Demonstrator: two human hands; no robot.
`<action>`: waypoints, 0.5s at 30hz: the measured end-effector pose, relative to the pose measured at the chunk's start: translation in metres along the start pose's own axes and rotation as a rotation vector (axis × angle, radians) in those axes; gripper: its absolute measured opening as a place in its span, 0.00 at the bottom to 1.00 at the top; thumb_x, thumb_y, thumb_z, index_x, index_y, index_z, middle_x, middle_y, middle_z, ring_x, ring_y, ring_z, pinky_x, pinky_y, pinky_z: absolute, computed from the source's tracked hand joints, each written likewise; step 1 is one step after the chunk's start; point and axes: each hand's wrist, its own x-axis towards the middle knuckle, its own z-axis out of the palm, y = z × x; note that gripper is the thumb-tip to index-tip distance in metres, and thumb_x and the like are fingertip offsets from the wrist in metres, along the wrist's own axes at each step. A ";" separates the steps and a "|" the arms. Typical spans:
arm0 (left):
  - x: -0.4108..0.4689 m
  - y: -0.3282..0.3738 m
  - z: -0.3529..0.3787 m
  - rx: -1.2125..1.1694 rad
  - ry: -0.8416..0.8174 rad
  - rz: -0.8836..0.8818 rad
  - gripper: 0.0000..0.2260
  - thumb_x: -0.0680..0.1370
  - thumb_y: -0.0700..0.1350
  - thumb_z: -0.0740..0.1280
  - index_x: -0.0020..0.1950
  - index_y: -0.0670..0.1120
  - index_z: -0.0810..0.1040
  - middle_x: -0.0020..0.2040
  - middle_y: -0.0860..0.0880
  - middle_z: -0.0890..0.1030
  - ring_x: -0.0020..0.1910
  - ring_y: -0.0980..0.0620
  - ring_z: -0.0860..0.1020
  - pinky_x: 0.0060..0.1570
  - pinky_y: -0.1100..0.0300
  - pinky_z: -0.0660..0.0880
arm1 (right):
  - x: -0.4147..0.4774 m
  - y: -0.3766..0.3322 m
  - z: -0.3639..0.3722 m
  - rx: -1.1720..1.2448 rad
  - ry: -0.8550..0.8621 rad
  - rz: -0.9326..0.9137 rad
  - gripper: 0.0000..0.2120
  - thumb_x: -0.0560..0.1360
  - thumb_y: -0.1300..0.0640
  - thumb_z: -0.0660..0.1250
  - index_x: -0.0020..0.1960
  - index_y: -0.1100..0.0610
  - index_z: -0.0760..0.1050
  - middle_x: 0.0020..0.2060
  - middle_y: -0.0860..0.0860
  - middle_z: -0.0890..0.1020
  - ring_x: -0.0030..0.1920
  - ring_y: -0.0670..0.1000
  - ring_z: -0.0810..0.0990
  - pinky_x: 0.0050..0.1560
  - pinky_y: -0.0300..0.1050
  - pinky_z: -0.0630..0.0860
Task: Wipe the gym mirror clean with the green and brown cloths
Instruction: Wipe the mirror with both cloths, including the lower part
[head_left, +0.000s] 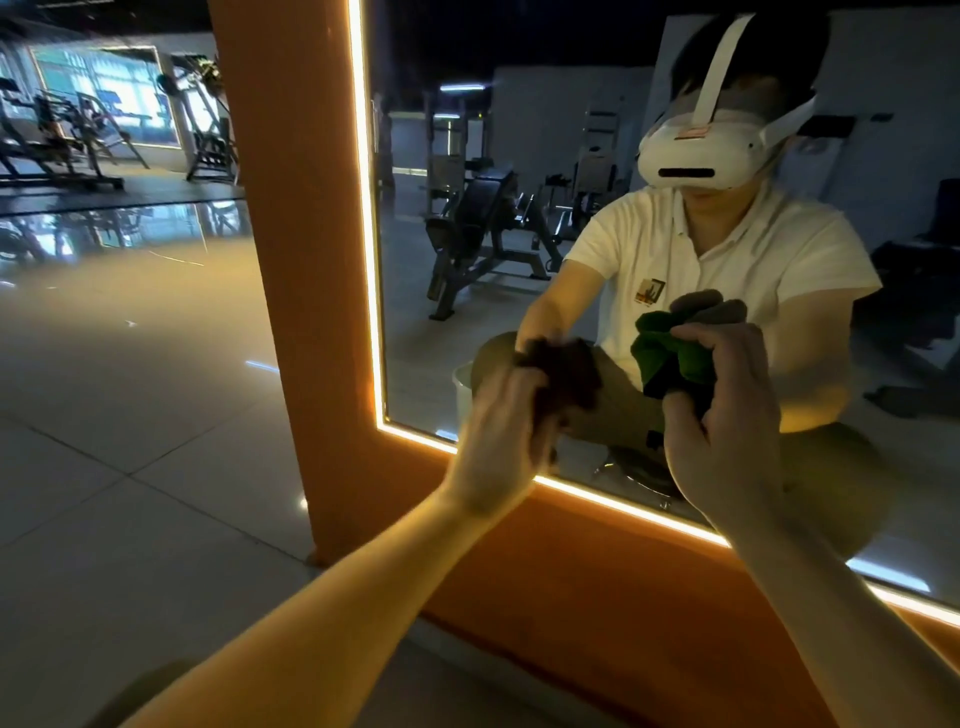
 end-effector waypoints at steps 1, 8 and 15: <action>0.007 -0.014 -0.016 0.026 0.082 -0.045 0.13 0.81 0.39 0.70 0.64 0.44 0.74 0.60 0.48 0.78 0.59 0.52 0.79 0.60 0.53 0.79 | -0.001 0.000 0.001 -0.005 -0.004 0.002 0.19 0.74 0.62 0.62 0.65 0.59 0.71 0.61 0.58 0.72 0.59 0.60 0.76 0.46 0.63 0.79; -0.004 -0.053 -0.035 0.102 0.344 -0.451 0.07 0.83 0.43 0.63 0.61 0.44 0.72 0.54 0.49 0.76 0.49 0.50 0.79 0.49 0.45 0.81 | -0.001 0.000 -0.002 -0.014 -0.012 0.010 0.19 0.75 0.59 0.61 0.65 0.57 0.70 0.61 0.56 0.72 0.59 0.61 0.77 0.44 0.62 0.80; -0.040 0.022 0.059 0.138 -0.106 0.146 0.14 0.80 0.42 0.69 0.64 0.44 0.73 0.61 0.44 0.77 0.60 0.47 0.77 0.64 0.49 0.77 | -0.004 0.003 -0.006 -0.099 -0.035 -0.016 0.18 0.76 0.60 0.62 0.66 0.54 0.67 0.62 0.54 0.70 0.58 0.61 0.78 0.43 0.61 0.81</action>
